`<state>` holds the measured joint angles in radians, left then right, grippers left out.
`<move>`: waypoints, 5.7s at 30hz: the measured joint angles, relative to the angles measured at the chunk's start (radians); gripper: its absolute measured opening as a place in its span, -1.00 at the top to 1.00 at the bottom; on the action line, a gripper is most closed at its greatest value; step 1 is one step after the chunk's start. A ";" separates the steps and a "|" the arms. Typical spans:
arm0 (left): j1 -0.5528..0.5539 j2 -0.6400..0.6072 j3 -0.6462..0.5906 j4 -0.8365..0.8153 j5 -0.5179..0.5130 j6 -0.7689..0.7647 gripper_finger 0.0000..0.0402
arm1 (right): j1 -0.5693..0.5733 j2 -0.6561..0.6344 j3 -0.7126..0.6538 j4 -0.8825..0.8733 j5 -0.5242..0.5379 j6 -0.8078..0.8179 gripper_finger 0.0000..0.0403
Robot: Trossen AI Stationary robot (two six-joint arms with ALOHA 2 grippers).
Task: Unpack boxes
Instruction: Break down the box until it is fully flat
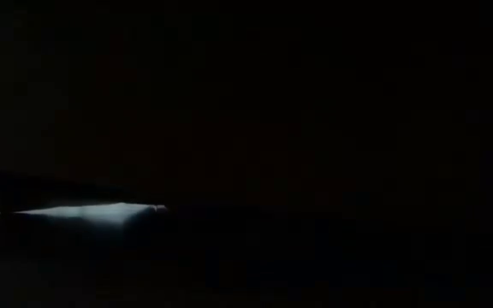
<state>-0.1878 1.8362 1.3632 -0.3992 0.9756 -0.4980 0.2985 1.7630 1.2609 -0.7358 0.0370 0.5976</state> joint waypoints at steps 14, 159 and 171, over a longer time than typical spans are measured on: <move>-0.022 -0.006 0.000 -0.003 -0.135 0.005 -0.18 | -0.004 0.000 0.000 -0.016 0.015 -0.003 0.27; -0.050 -0.004 0.001 -0.002 -0.289 0.057 1.00 | 0.170 -0.194 -0.367 0.435 -0.061 0.048 1.00; -0.069 -0.011 0.001 -0.006 -0.271 0.058 1.00 | 0.172 -0.257 -0.373 0.432 -0.055 0.046 1.00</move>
<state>-0.2567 1.8254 1.3643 -0.4055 0.7042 -0.4404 0.4709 1.5057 0.8875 -0.3041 -0.0181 0.6439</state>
